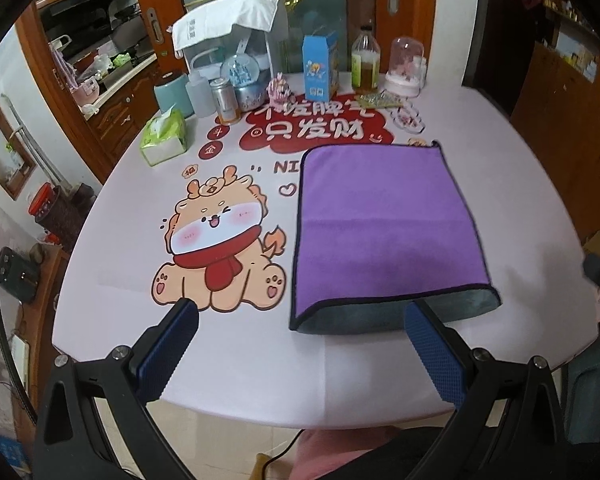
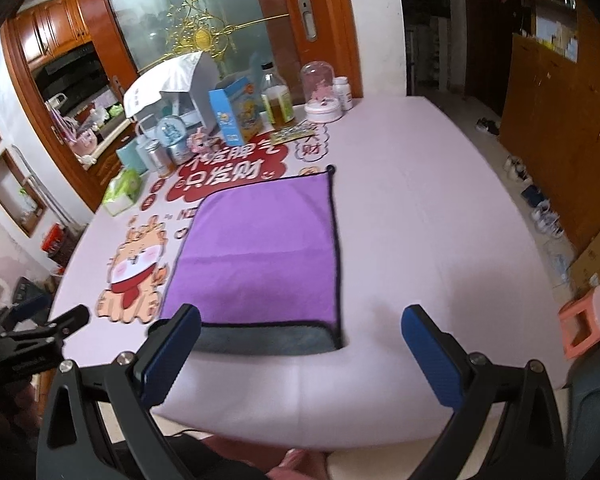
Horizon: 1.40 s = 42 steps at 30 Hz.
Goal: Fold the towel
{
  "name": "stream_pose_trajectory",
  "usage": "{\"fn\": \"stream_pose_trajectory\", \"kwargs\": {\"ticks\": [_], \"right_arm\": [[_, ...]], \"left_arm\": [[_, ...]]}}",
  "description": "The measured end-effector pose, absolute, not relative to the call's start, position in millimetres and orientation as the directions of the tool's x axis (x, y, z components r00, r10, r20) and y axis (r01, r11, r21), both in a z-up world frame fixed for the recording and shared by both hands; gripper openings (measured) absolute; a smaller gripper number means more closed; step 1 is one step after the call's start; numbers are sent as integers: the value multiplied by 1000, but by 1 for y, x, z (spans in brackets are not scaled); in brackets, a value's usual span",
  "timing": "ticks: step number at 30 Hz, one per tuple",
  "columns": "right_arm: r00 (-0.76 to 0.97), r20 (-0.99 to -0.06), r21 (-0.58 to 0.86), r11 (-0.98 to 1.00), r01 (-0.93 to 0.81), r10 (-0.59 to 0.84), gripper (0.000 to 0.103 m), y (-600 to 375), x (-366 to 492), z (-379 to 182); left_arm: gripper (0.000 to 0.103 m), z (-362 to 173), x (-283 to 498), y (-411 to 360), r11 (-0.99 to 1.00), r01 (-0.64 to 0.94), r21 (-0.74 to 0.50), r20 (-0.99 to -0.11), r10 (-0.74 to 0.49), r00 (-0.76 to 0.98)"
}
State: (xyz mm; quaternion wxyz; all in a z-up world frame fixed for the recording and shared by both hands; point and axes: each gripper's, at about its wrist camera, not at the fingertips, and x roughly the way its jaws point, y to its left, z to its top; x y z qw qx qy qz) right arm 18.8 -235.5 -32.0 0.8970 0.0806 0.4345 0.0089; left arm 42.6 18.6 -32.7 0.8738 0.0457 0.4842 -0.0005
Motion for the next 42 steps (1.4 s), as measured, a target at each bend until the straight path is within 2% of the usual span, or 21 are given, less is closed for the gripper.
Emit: {"fn": "stream_pose_trajectory", "kwargs": {"ticks": [7,17,22,35,38,42], "right_arm": [[607,-792,135,989,59,72,101,-252,37,-52],[561,-804,185,979,-81,198,96,-248,59,-96],[535,-819,171,978,-118,208,94,-239,67,-120],[390,-889,208,970,-121,240,72,-238,87,-175],[371,-893,224,967,-123,254,66,-236,87,-181],[353,-896,239,963,-125,268,57,-236,90,-187]], "left_arm": [[102,-59,73,24,992,89,87,-881,35,471],[102,-104,103,25,986,144,80,-927,20,375],[102,-127,116,23,984,169,61,-943,2,331],[102,-172,138,25,976,215,16,-980,-28,198],[100,-179,138,24,973,229,5,-982,-38,183],[92,-186,139,22,971,238,-9,-986,-47,158]]}}
